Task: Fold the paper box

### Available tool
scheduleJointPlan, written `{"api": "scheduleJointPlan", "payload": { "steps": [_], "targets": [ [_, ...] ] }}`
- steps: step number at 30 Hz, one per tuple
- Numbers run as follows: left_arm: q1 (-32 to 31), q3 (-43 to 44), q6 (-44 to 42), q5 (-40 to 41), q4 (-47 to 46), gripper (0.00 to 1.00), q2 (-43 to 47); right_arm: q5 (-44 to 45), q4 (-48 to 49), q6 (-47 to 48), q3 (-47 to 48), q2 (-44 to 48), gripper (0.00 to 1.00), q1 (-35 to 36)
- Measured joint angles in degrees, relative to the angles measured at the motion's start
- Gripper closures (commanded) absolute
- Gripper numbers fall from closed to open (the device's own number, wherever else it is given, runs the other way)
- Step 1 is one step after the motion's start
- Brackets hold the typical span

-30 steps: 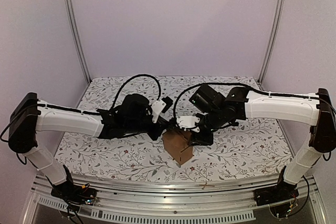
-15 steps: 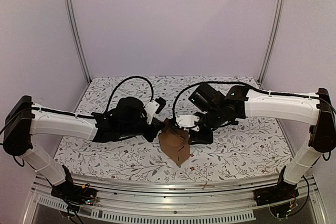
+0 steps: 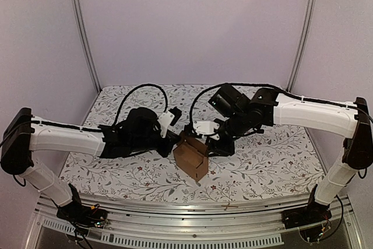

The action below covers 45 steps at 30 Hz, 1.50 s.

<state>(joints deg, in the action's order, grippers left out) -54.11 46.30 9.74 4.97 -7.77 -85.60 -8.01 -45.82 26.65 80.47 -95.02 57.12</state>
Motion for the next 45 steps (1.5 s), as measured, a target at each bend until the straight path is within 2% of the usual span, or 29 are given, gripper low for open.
{"api": "scheduleJointPlan", "payload": {
  "steps": [10, 45],
  "targets": [
    [-0.15, -0.07, 0.04, 0.46, 0.42, 1.00, -0.02, -1.75, -1.38, -1.18, 1.79, -3.82, 0.62, 0.00],
    [-0.37, -0.37, 0.46, 1.99, 0.31, 1.00, 0.00, -8.66, -4.33, -8.44, 6.54, -7.96, 0.60, -0.59]
  ]
}}
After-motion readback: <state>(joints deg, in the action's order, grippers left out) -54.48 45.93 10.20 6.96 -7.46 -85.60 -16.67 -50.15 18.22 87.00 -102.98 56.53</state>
